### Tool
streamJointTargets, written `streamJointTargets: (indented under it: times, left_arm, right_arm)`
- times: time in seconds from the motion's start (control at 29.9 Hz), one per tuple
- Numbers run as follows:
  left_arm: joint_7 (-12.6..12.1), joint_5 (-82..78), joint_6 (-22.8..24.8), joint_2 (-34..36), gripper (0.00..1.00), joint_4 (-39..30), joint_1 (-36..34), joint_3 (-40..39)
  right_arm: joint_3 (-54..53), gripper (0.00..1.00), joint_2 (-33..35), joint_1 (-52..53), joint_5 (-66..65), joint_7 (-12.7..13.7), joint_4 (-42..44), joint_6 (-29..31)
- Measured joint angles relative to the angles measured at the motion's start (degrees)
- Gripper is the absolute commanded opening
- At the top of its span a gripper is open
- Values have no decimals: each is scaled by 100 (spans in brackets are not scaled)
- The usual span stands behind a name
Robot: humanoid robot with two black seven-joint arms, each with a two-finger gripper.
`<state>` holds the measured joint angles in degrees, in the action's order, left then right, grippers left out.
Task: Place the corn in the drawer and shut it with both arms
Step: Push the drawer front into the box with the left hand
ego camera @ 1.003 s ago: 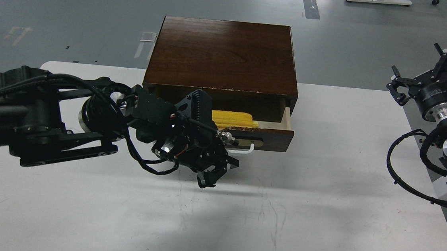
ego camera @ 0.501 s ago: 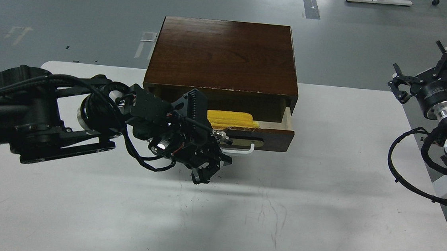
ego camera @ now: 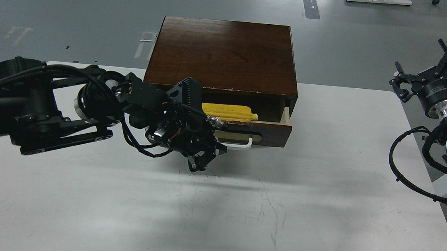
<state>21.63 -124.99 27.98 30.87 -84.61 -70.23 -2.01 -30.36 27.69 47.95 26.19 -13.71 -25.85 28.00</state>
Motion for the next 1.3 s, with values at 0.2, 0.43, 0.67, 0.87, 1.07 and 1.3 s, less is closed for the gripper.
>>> streamJointTargets:
  times: [0.2, 0.43, 0.67, 0.87, 1.07, 1.3]
  left_arm:
    - [0, 0, 0, -16, 0, 225, -32, 1]
    - [0, -1, 1, -36, 0, 590, -56, -9]
    - [0, -2, 3, -48, 0, 822, -56, -9]
    - [0, -3, 4, -50, 0, 932, -59, -9]
    - [13, -3, 4, -55, 0, 1081, -110, -10]
    - [34, -1, 3, -67, 0, 1150, -122, -10]
  right_arm:
    - [14, 100, 49, 4, 0, 6, 1, 0]
    - [19, 100, 53, 13, -5, 6, 1, 0]
    - [19, 100, 53, 10, -3, 5, 1, 0]
    - [21, 100, 53, 5, -3, 0, 1, 0]
    - [21, 100, 53, -14, -2, 0, 1, 0]
    - [22, 100, 53, -45, 1, 0, 0, 0]
